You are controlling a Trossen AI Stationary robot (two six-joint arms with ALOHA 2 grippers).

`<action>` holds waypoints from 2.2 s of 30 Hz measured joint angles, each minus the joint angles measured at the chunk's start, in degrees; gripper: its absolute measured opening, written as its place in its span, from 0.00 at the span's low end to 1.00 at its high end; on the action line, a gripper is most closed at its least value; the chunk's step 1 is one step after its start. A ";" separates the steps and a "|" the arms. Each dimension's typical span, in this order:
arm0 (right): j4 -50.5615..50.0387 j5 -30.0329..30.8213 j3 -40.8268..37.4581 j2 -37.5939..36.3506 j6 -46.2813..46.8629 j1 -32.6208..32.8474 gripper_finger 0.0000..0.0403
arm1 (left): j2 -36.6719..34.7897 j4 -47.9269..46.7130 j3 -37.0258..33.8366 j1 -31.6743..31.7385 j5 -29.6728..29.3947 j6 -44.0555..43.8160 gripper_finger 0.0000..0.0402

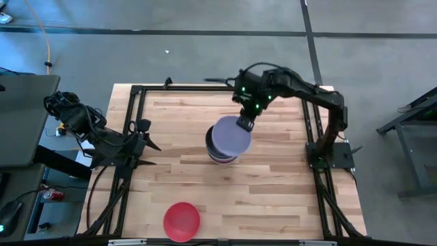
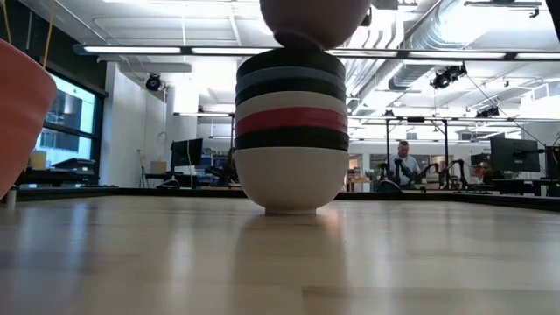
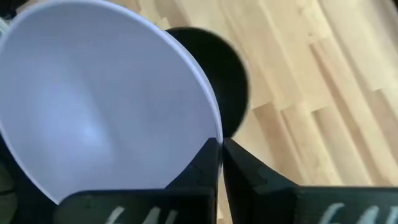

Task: Nest bowls inside each other
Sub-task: Stack the purple bowl on top of the black bowl

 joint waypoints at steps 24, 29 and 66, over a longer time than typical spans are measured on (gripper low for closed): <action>0.10 -4.59 0.04 9.72 -4.22 -5.10 0.00 | 0.00 0.01 0.00 0.20 -2.53 0.42 0.52; -1.19 -5.74 0.04 11.77 -3.45 -5.02 0.00 | 0.00 0.00 0.00 0.20 -2.53 0.42 0.52; -4.02 -10.46 0.00 12.98 -0.43 -1.91 0.16 | 0.00 0.02 -0.02 0.20 -2.56 -0.68 0.52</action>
